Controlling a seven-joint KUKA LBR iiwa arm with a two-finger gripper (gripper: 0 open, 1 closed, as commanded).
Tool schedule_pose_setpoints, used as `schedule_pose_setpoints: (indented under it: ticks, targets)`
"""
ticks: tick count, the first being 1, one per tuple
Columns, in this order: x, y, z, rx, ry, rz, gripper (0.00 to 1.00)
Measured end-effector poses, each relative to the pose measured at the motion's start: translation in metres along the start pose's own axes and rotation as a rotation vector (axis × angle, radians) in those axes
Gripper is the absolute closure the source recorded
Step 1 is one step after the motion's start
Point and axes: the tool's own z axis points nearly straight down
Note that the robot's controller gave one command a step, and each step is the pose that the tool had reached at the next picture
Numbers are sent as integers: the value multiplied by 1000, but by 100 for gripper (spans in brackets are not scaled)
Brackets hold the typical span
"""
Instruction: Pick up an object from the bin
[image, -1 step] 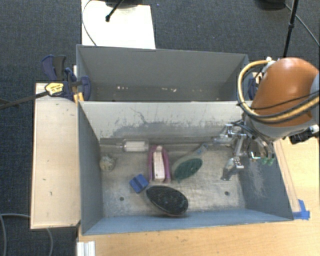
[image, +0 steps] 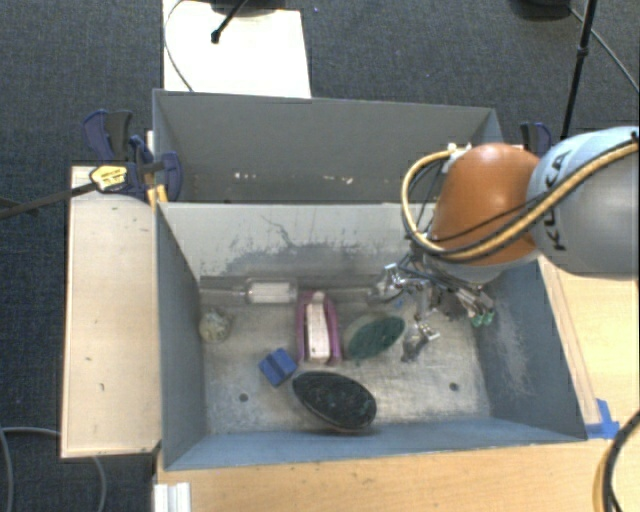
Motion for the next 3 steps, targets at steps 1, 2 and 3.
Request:
schedule_pose_setpoints:
  ticks: [1,2,3]
  targets:
    - [-9,8,46,2,-7,77,0]
    - [-12,7,42,4,-15,77,100]
    - [-7,62,-193,6,-15,-137,100]
